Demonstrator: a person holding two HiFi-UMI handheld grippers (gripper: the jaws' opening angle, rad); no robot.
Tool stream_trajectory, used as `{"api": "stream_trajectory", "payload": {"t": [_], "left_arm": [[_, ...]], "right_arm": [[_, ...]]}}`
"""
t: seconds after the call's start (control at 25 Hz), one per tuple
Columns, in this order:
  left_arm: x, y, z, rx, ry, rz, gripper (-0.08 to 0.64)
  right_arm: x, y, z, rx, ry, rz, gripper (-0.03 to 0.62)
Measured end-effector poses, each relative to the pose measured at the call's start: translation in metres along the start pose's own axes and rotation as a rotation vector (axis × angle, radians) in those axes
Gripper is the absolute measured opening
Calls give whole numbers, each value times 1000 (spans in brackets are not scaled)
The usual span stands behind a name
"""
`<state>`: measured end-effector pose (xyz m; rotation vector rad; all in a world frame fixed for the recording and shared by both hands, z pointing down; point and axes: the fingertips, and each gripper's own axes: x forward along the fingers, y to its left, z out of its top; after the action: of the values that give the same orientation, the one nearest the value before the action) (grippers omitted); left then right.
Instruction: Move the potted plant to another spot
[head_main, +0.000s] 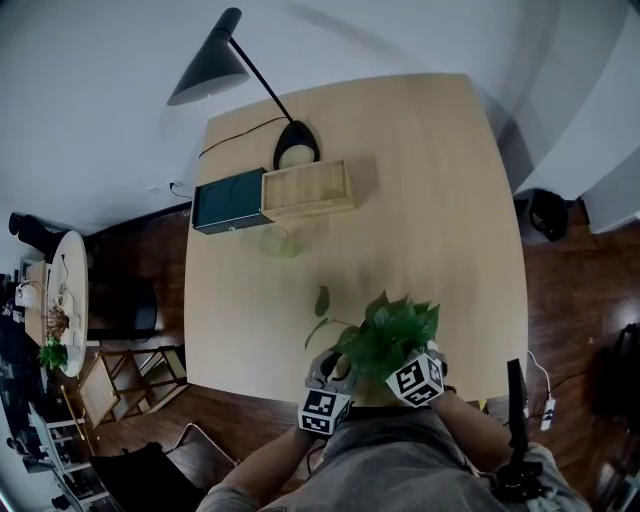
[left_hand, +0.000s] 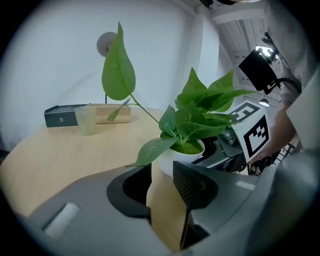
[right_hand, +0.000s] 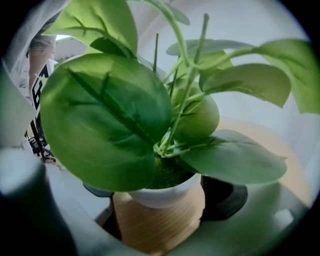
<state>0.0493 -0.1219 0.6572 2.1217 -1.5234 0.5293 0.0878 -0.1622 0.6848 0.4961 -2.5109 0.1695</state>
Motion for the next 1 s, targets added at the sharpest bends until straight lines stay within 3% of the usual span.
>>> {"api": "stream_trajectory", "payload": {"t": [0.08,0.28,0.68,1.0], "left_arm": [[5,-3,1,5,-3,-10,143],[10,0,4,-1,-3,-17,175],[11,0,8,11,0,15,172],[-6,13,30,36,-54,63,164]], "right_arm": [[-1,1,0,-7,-3,7,483],[-3,-2,1,-12,-15,14,479],[-5,-4,4,-14,-25,54,474],[-4,-1,36,-54,-57,71,472]]}}
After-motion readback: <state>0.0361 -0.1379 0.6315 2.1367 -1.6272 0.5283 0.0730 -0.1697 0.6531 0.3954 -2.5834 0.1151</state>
